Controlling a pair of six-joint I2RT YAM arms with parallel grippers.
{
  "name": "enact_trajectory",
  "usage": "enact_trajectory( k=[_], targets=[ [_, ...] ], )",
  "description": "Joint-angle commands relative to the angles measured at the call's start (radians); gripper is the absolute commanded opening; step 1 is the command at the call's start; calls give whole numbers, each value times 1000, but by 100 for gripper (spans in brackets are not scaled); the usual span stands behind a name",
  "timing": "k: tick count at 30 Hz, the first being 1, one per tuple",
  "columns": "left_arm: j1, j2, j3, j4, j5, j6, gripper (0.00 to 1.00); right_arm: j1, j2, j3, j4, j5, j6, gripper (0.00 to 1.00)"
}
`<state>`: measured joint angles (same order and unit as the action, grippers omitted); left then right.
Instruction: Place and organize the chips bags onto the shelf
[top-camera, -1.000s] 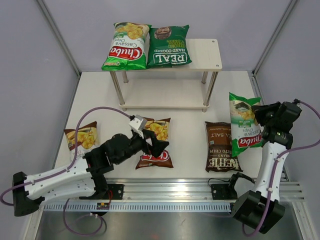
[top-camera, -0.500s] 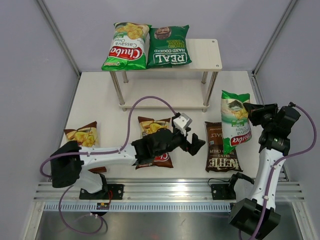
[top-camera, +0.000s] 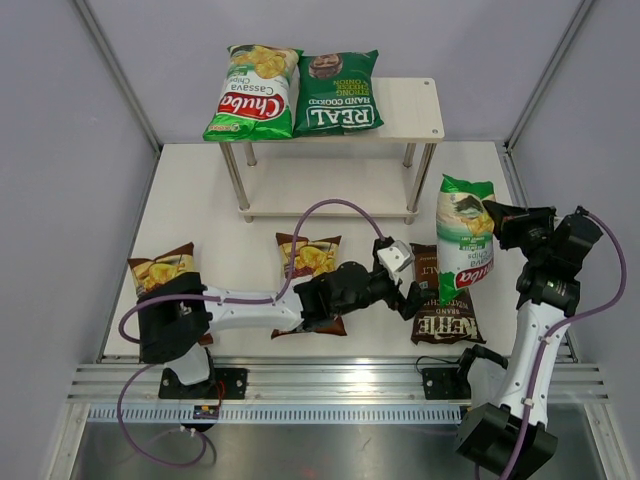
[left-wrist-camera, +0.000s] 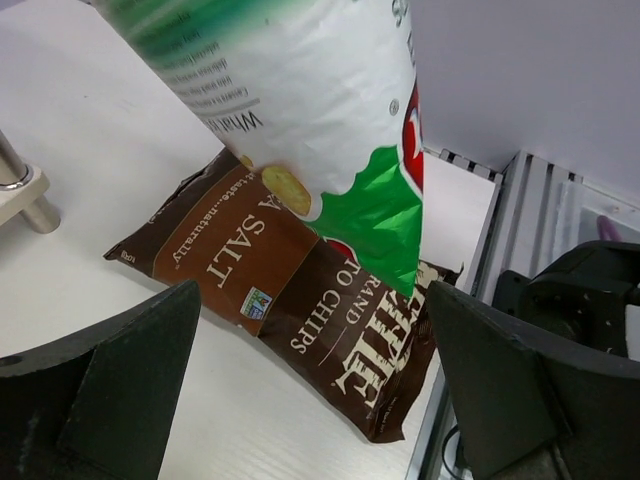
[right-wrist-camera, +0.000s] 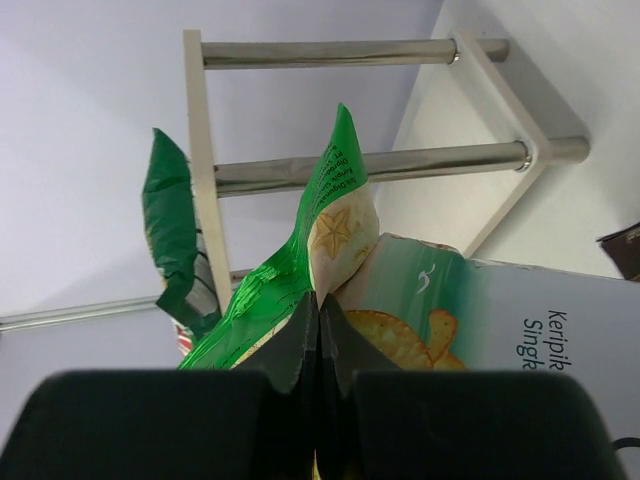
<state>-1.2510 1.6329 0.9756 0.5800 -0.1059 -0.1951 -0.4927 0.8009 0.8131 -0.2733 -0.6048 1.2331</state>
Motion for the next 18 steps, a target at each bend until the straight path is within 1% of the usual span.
enact_trajectory(
  k=[1,2,5,8,12,16,18],
  targets=[
    [-19,33,43,102,-38,75,99,2,-57,21,91,-47,127,0],
    [-27,38,47,107,-87,92,99,0,-75,21,89,-40,140,0],
    [-82,54,61,148,-173,132,99,0,-103,15,77,-4,196,0],
    [-111,77,78,191,-242,149,99,0,-124,12,71,11,250,0],
    [-134,117,100,239,-317,166,99,3,-137,8,92,-13,321,0],
    [-137,153,129,282,-360,148,99,22,-144,-8,129,-38,385,0],
    [-137,176,150,302,-405,137,99,32,-147,-18,149,-46,407,0]
  ],
)
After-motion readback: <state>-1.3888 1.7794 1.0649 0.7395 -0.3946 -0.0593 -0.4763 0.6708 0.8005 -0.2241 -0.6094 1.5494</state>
